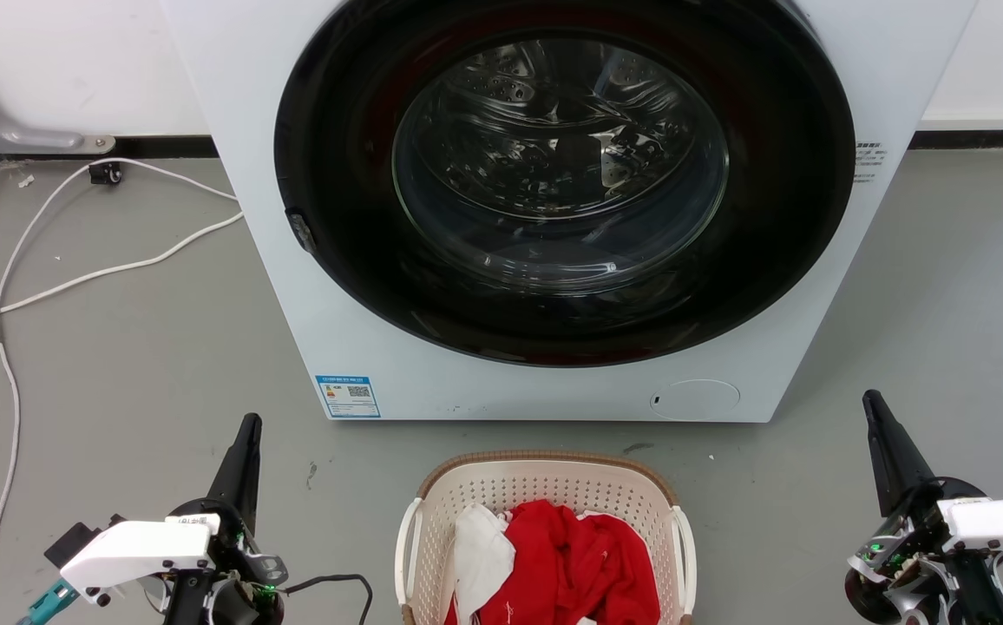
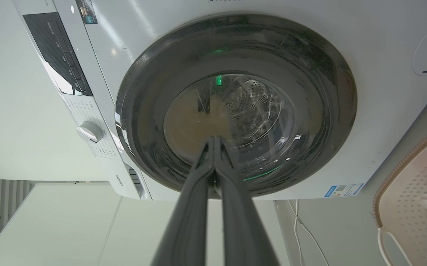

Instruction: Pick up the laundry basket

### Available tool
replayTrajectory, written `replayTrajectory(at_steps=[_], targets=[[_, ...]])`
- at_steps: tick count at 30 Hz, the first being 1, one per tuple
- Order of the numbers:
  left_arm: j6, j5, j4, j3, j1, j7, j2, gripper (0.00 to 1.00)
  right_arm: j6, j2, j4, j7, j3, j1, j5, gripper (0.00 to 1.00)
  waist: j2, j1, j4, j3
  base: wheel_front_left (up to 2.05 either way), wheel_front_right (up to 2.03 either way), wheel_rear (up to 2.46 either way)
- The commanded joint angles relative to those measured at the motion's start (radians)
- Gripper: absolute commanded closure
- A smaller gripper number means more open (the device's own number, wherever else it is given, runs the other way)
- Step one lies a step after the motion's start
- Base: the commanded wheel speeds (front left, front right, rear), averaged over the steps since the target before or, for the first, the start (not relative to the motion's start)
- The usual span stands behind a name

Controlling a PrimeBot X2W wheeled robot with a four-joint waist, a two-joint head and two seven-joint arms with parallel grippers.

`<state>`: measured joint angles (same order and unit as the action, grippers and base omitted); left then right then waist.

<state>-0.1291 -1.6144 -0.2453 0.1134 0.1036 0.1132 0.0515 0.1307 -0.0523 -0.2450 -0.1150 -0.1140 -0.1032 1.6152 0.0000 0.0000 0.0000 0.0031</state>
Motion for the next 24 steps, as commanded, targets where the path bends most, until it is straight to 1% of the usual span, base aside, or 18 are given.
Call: replayTrajectory(at_steps=[1,19,20,24], targets=[[-0.004,0.004,-0.001,0.003,0.011,0.005,-0.001,1.00,0.000,0.002,-0.001,-0.002,-0.001,-0.011,-0.005,1.00,0.0000,0.0000,0.000,0.000,0.00,0.00,0.00],[-0.004,0.004,-0.001,0.003,0.011,0.005,-0.001,1.00,0.000,0.003,-0.001,-0.002,-0.001,-0.011,-0.005,1.00,0.0000,0.0000,0.000,0.000,0.00,0.00,0.00],[0.000,0.000,0.000,0.000,0.000,0.000,0.000,0.00,0.000,0.000,0.000,0.000,0.000,0.000,0.000,0.00,0.0000,0.0000,0.000,0.000,0.00,0.00,0.00],[0.001,0.000,-0.030,-0.003,-0.026,-0.002,-0.005,0.00,0.000,0.002,-0.030,0.001,0.001,0.027,0.000,0.00,0.0000,0.0000,0.000,0.000,0.00,0.00,0.00]])
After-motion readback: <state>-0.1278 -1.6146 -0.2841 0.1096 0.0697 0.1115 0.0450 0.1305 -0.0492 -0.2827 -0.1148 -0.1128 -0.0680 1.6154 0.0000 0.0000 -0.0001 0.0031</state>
